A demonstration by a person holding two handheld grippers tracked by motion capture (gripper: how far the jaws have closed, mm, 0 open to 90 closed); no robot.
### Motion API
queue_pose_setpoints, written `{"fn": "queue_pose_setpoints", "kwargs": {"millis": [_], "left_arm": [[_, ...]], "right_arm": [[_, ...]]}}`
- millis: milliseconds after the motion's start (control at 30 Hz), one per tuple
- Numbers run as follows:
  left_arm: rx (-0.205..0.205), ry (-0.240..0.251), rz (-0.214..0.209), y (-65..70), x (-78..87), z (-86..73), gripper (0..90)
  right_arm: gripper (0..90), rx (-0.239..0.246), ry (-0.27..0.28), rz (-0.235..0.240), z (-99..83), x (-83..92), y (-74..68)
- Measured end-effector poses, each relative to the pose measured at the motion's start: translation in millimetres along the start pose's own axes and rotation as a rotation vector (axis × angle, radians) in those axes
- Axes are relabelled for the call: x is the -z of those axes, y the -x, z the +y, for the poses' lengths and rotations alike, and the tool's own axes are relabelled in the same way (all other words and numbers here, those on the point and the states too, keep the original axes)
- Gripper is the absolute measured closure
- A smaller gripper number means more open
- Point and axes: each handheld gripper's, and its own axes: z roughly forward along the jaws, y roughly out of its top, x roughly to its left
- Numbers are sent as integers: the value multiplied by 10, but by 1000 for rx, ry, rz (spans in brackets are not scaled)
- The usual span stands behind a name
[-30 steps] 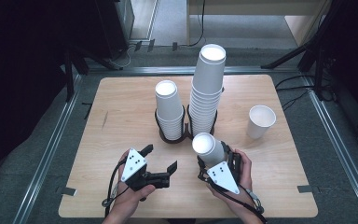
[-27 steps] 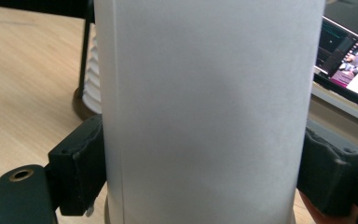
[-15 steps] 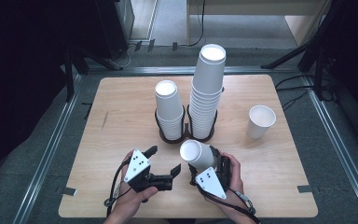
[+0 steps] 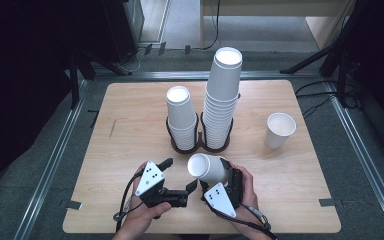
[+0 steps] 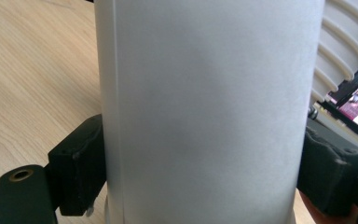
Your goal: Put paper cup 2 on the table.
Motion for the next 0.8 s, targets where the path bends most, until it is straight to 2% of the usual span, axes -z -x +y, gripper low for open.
{"fn": "queue_pose_setpoints", "kwargs": {"millis": [200,267,300,400,633,767,800], "left_arm": [[-8,-25,-34,34,-28,-12,36],[-7,-29,-39,32,-33,-15,36],[-2,-32,-45,32,-37,-17,37],[0,-59,-45,26,-54,-23,64],[8,-77,-55,27,-67,-27,86],[1,-91,-57,42,-73,-35,136],[-3,-95,-69,51,-72,-34,139]], "right_arm": [[146,94,20,18,22,17,-75],[146,102,19,23,27,22,-86],[145,127,27,18,38,27,-102],[145,153,43,23,54,40,-119],[144,206,61,34,70,66,-152],[143,257,72,32,78,75,-167],[143,260,75,33,78,79,-169]]}}
